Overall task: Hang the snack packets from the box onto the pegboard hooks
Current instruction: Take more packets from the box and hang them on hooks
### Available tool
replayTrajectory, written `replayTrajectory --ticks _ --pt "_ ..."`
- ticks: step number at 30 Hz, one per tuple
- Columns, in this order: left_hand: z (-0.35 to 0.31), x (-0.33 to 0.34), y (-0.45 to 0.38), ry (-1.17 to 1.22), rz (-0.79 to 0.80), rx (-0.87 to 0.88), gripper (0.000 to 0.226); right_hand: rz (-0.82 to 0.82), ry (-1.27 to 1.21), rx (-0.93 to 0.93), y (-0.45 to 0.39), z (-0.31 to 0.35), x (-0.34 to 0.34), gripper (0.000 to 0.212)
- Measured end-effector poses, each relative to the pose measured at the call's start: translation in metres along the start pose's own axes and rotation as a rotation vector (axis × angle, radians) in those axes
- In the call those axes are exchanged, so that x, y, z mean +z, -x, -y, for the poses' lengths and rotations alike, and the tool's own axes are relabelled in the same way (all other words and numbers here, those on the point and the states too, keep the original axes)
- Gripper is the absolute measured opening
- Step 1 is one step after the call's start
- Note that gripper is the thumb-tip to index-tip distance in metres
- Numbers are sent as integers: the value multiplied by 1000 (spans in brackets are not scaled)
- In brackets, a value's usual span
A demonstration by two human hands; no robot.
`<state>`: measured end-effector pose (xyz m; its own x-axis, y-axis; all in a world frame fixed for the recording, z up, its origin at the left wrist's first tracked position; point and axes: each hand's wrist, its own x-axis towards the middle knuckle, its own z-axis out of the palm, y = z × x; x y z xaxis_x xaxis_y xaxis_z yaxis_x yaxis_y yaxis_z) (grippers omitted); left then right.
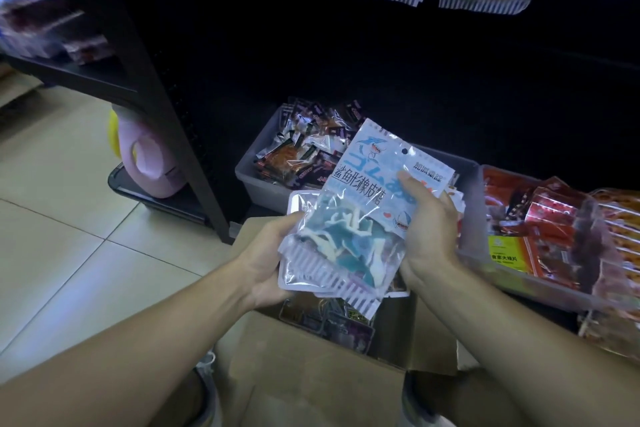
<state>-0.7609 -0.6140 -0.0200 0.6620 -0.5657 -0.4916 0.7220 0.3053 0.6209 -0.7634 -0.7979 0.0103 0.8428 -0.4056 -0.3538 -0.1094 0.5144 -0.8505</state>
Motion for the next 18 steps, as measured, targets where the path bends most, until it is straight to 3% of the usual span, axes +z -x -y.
replayTrajectory --ticks 1,3,4,10,11,13,14,18 --pt "0 3 2 -12 4 -11 34 1 -33 27 -1 1 -1 69" --pt "1 8 3 -15 -39 -4 28 17 -65 100 -5 8 -2 37" --pt "3 8 2 -21 -71 9 25 25 -62 135 -6 10 -3 32" --pt "-3 16 2 -34 -224 113 13 169 -169 154 -18 46 -7 28" --pt "-6 12 2 -21 -233 130 20 186 -195 138 -23 54 -10 33" --pt "-14 4 -2 -25 -267 179 61 198 -209 136 -32 62 -17 47" --pt "-18 0 -3 -21 -293 201 70 199 -186 167 -33 62 -17 47" --pt "-30 1 -6 60 -331 274 70 229 -65 317 -28 44 -10 36"
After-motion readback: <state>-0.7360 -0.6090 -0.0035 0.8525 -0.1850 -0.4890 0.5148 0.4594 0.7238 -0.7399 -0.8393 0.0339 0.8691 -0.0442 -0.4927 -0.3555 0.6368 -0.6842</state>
